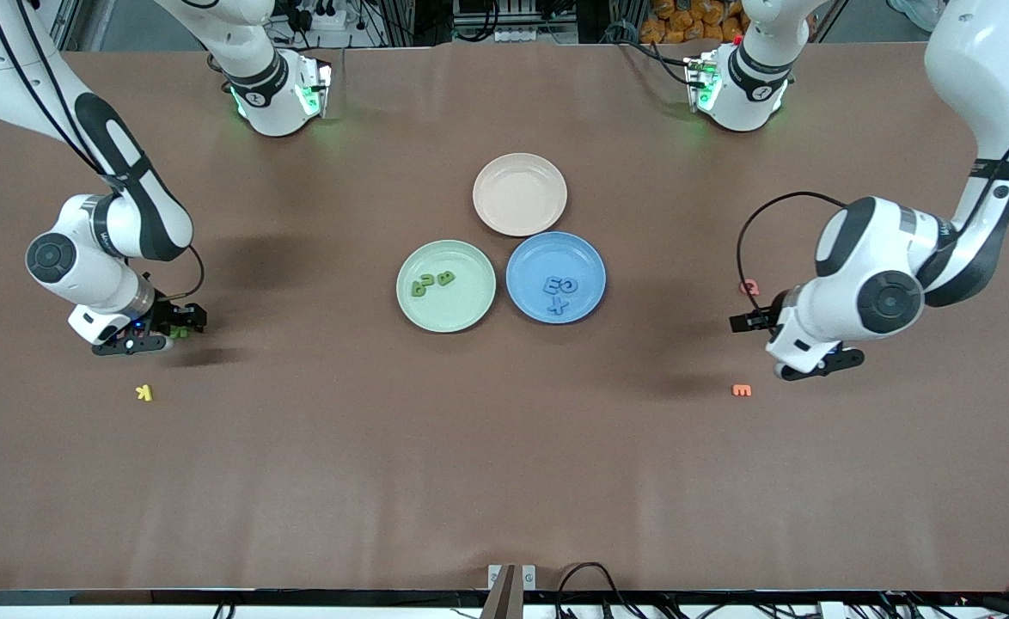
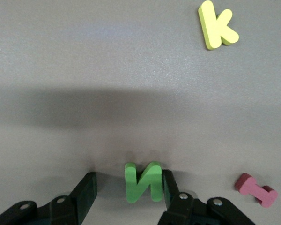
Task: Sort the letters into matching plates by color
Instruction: 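Return the left gripper to blue a while the right grasps N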
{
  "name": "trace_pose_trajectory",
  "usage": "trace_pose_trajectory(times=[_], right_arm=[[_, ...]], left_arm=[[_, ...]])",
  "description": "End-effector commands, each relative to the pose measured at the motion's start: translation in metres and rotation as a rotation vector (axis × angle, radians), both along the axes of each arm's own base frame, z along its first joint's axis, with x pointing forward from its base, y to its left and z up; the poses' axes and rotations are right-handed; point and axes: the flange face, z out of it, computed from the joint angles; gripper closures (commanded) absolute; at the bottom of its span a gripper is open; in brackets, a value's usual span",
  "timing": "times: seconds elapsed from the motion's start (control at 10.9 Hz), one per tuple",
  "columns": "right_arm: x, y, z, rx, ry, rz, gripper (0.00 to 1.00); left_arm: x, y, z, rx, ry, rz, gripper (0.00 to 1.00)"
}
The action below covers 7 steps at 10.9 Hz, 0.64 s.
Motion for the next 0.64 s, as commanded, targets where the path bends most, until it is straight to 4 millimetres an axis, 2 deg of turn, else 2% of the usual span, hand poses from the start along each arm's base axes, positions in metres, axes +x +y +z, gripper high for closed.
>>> trace_pose_trajectory(times=[0.0, 0.09, 0.28, 0.46, 0.55], right_arm=[[-0.006, -0.009, 0.000, 0.002, -0.005, 0.000, 0.43], [-0.006, -0.010, 0.001, 0.002, -0.007, -0.001, 0.43], [-0.006, -0.010, 0.003, 0.000, -0.010, -0.001, 0.56], [-0.005, -0.008, 0.002, 0.002, -0.010, 0.003, 0.65], [-0.004, -0.004, 0.003, 0.005, -0.013, 0.008, 0.72]], left_arm=[[-0.017, 0.045, -0.015, -0.010, -0.034, -0.025, 0.00], [-0.024, 0.054, -0.027, -0.008, -0.040, -0.036, 0.00], [-0.032, 0.070, -0.042, -0.029, -0.041, 0.019, 0.00], [-0.034, 0.102, -0.054, -0.051, -0.019, 0.061, 0.00], [-0.037, 0.102, -0.057, -0.055, -0.013, 0.015, 0.00]])
